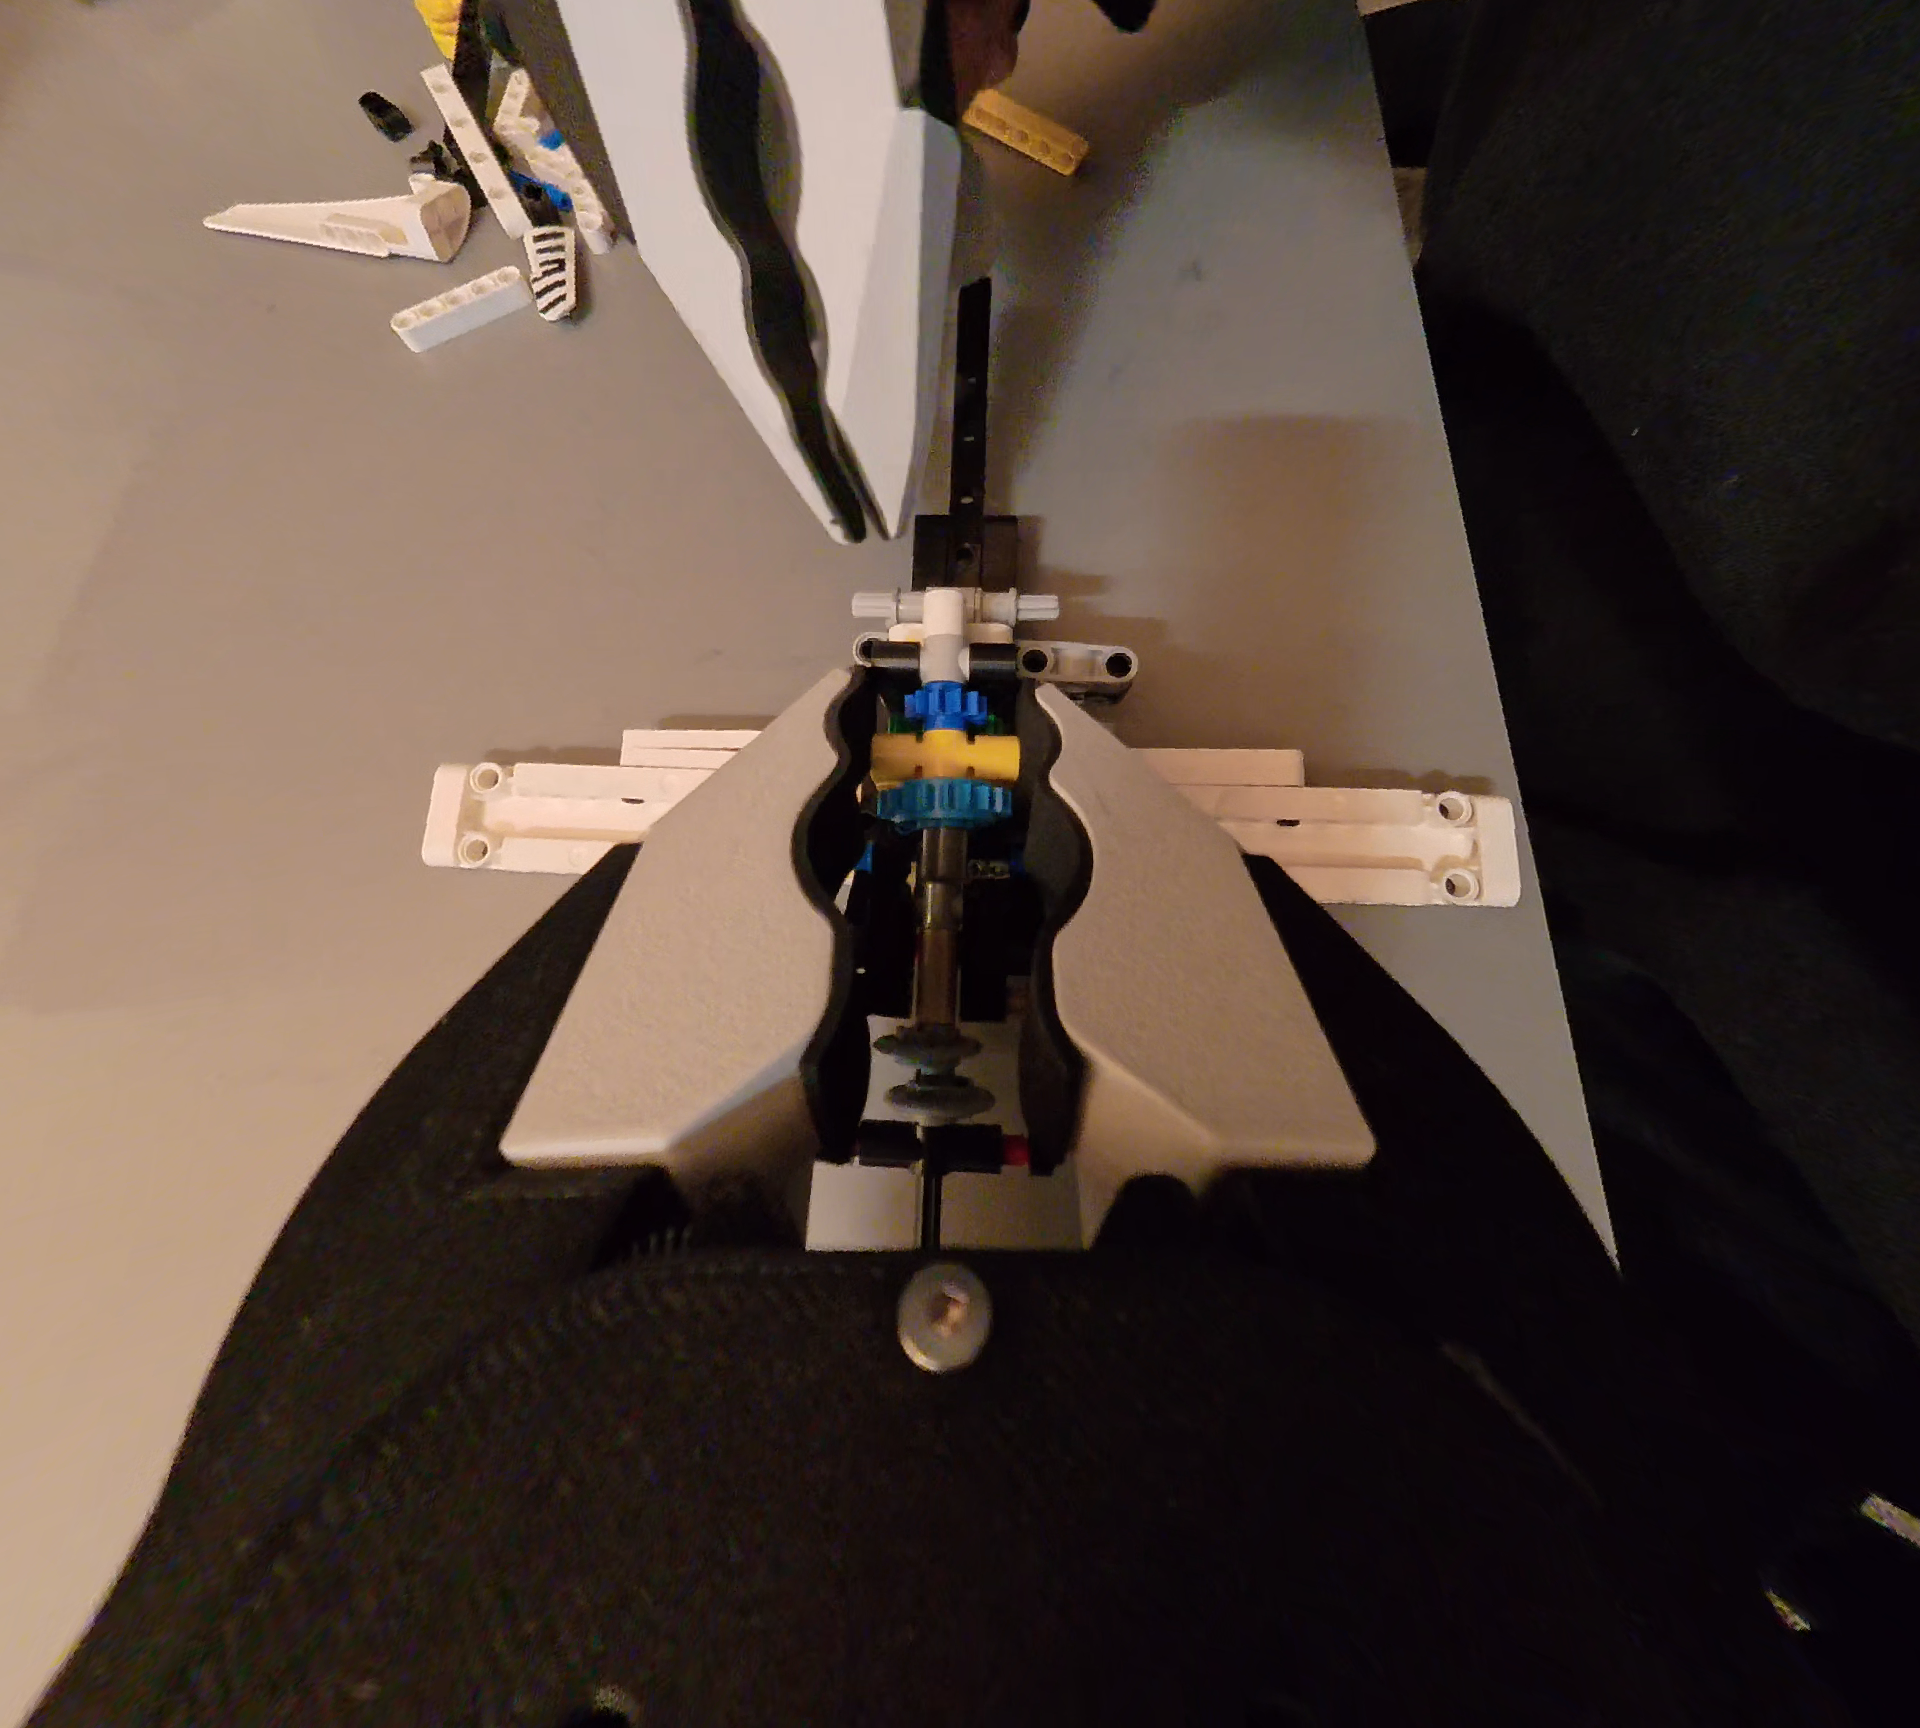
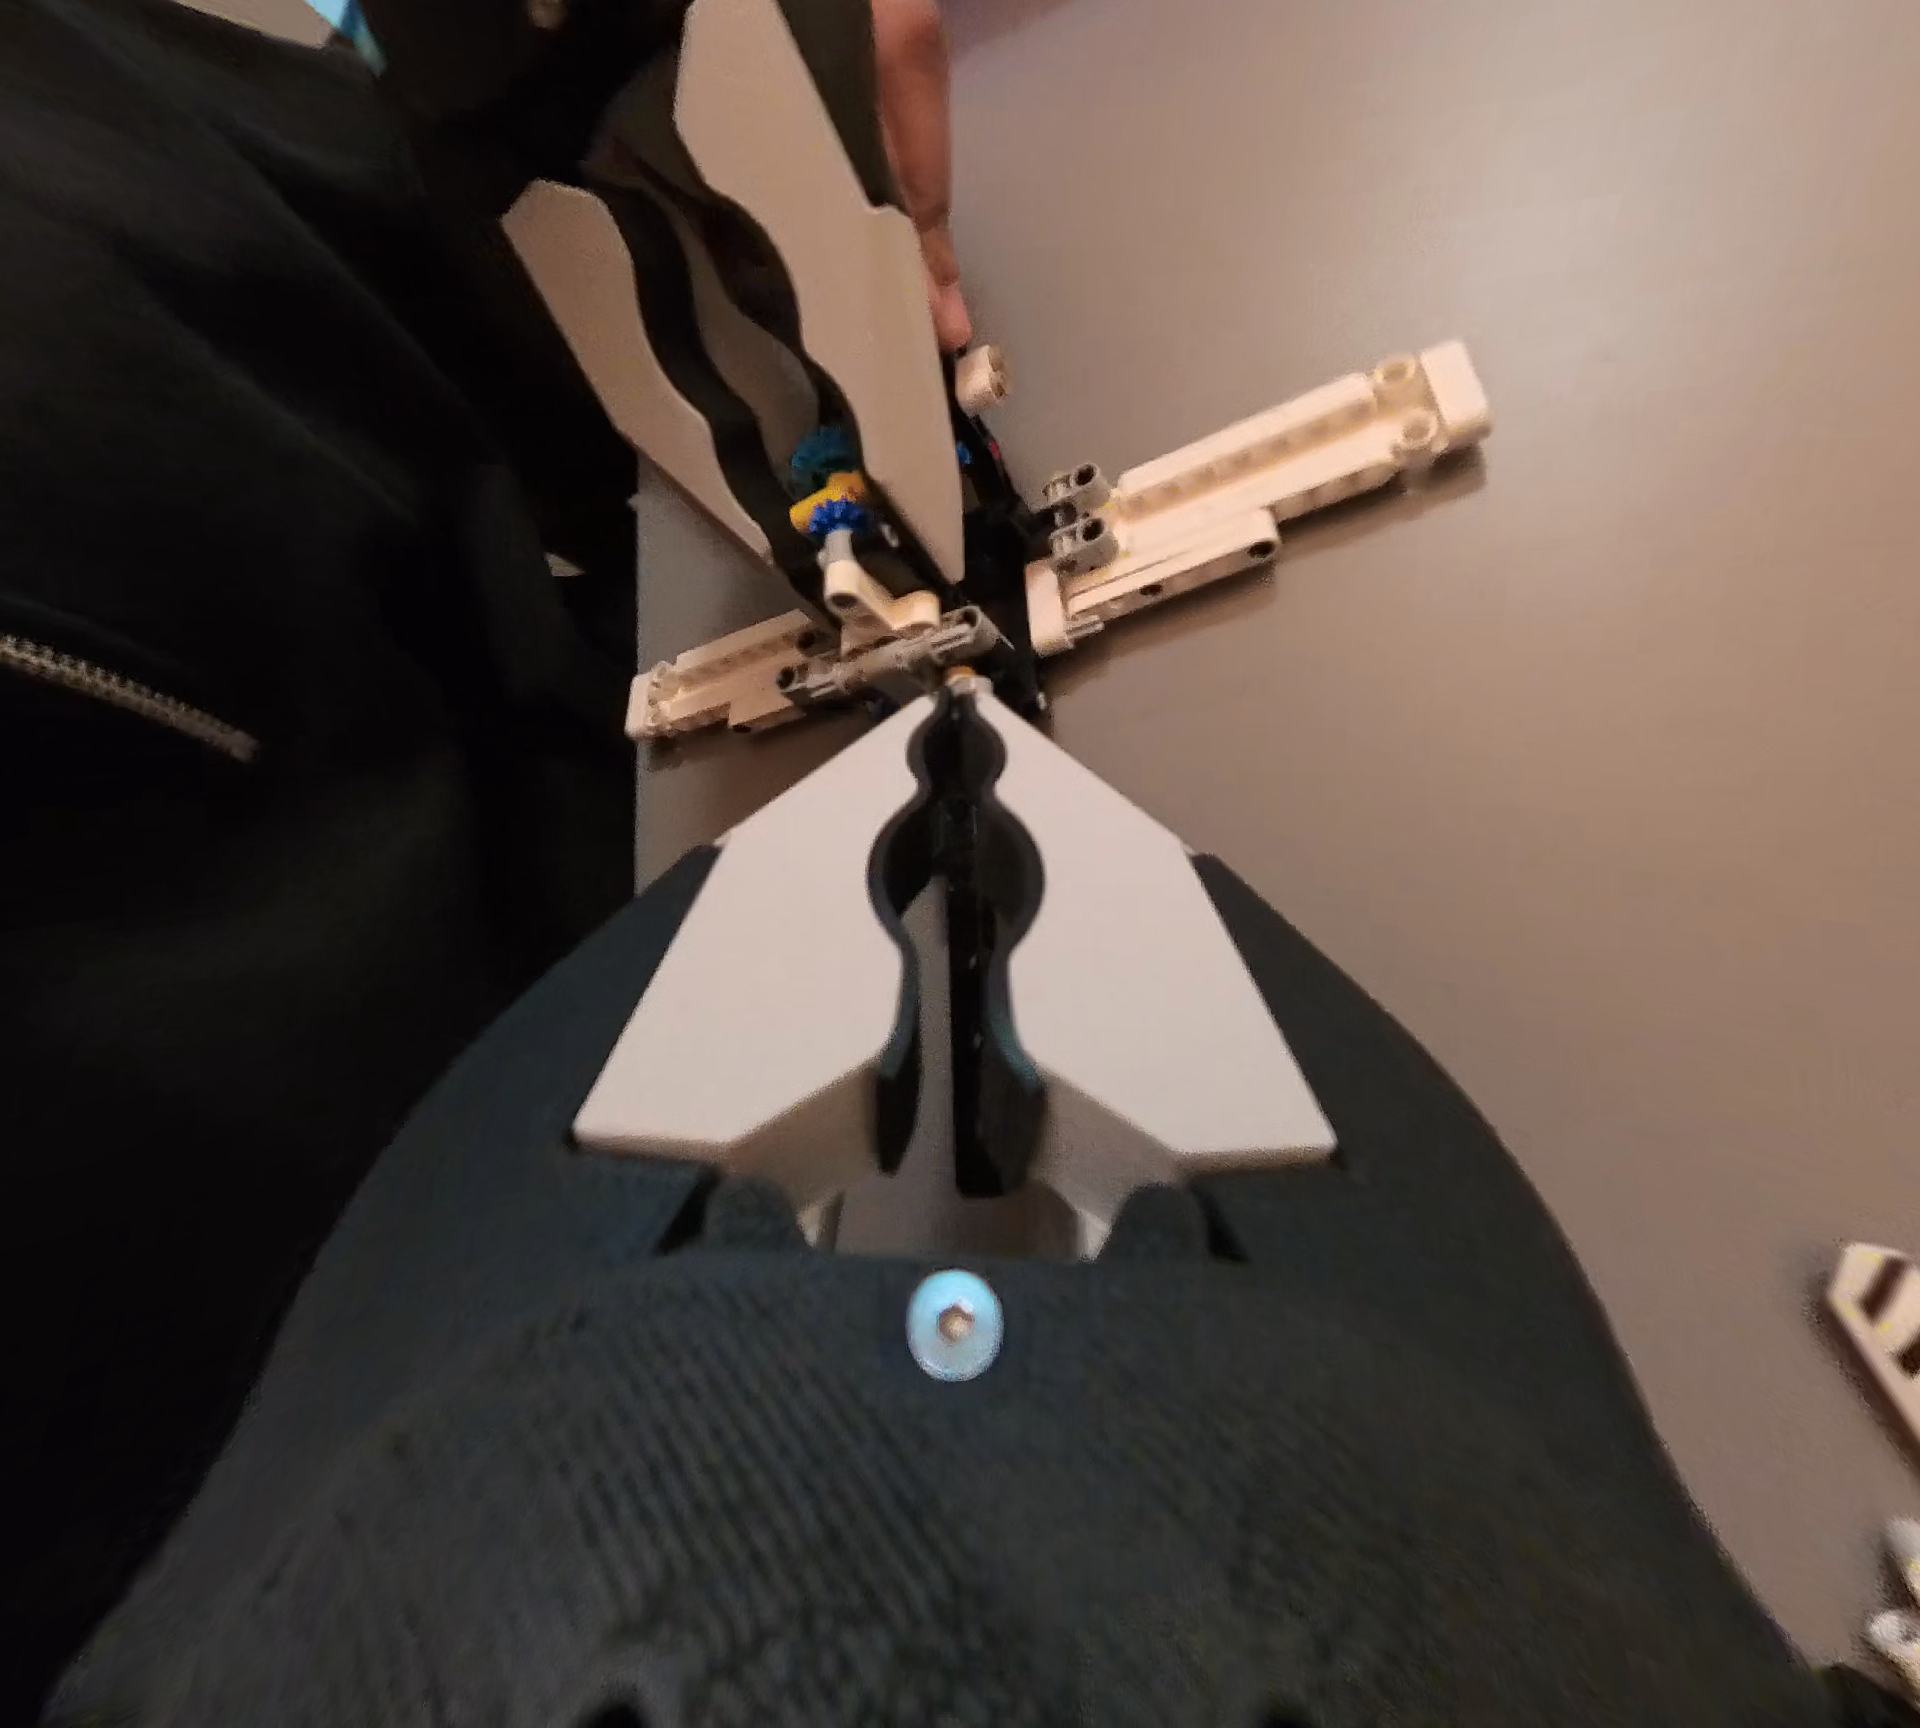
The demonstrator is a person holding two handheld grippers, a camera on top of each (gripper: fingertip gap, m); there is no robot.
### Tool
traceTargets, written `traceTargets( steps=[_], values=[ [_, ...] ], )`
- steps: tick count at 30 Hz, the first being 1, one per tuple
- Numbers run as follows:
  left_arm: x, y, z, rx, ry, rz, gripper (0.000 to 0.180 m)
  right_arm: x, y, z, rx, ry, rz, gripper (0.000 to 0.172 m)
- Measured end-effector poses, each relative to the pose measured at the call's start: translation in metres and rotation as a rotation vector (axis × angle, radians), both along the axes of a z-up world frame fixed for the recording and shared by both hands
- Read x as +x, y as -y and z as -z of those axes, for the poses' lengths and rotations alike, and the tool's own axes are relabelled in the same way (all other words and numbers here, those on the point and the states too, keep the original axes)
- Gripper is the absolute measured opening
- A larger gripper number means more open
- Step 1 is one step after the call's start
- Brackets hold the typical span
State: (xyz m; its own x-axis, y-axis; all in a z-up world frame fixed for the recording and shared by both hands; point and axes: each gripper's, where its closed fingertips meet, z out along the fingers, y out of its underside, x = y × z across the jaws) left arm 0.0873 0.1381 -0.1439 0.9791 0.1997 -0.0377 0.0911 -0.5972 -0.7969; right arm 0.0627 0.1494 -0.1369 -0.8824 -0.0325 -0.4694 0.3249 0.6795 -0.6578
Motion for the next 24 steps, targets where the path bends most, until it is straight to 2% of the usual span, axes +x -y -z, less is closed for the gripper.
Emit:
traceTargets(
  steps=[5,10,13,20,24],
  values=[
    [0.000,0.000,0.000,0.002,0.002,-0.006,0.025,0.002,0.000,0.005,-0.056,-0.224,0.021,0.017],
    [-0.001,0.000,0.000,0.016,0.015,-0.010,0.025,0.013,0.000,-0.002,-0.172,-0.416,0.120,0.023],
    [-0.001,0.000,0.000,0.022,0.023,-0.011,0.025,0.013,-0.003,0.005,-0.164,-0.580,0.190,0.024],
    [-0.001,-0.001,0.000,0.023,0.018,-0.016,0.025,0.016,0.000,0.012,-0.114,-0.980,0.167,0.015],
    [-0.001,-0.001,0.000,0.024,0.016,-0.020,0.025,0.017,0.002,0.012,-0.095,-1.106,0.122,0.008]
  ],
)
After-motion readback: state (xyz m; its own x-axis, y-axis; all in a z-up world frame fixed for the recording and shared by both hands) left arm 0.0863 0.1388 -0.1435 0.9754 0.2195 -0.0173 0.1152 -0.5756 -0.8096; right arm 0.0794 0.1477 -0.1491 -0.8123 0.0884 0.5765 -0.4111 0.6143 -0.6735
